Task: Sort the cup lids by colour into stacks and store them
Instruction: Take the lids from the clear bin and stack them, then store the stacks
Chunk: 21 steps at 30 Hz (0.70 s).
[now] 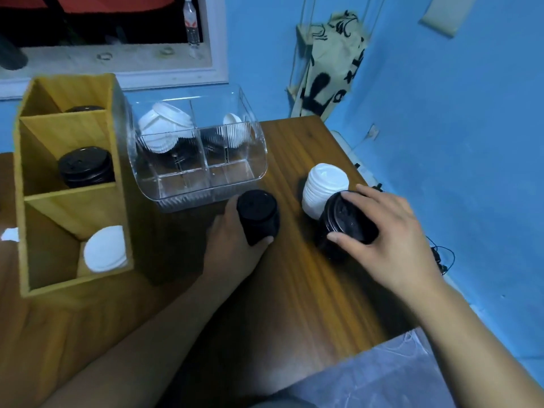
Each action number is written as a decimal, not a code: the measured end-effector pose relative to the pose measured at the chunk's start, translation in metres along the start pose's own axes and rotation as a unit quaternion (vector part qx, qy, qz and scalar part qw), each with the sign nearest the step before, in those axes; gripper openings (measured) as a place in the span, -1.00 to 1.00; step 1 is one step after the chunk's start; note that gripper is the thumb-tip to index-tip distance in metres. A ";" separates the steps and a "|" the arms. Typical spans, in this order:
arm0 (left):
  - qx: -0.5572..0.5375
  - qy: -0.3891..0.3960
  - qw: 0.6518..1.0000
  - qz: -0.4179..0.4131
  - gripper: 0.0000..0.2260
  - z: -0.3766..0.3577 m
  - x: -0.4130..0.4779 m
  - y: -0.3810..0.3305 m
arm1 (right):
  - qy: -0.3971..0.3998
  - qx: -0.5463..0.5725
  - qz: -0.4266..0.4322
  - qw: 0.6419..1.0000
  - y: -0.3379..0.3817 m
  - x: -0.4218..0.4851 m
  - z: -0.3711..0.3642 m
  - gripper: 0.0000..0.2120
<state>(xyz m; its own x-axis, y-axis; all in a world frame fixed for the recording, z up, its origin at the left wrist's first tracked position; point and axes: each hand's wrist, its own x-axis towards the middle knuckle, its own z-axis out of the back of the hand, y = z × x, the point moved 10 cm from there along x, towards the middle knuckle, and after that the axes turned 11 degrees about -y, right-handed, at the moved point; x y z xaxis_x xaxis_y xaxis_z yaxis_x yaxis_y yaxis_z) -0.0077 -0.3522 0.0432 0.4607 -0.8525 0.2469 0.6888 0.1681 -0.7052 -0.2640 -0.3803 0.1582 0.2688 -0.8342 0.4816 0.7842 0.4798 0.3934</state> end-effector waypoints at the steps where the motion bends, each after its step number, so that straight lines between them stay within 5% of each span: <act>1: -0.003 -0.004 1.000 -0.006 -0.13 -0.006 0.005 -0.006 | 0.005 -0.011 -0.006 1.000 -0.009 0.003 -0.003 -0.37; 21: -0.062 -0.061 0.995 -0.050 -0.25 -0.036 0.013 -0.038 | 0.041 -0.007 0.033 0.999 -0.034 -0.011 -0.051 -0.32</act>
<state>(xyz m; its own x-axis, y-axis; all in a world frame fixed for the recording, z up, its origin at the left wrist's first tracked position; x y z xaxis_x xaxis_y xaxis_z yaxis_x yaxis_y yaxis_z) -0.0484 -0.3878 0.0493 0.4630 -0.7937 0.3945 0.6643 0.0160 -0.7473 -0.2648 -0.4013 0.1001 0.3651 -0.8201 0.4406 0.7703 0.5319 0.3517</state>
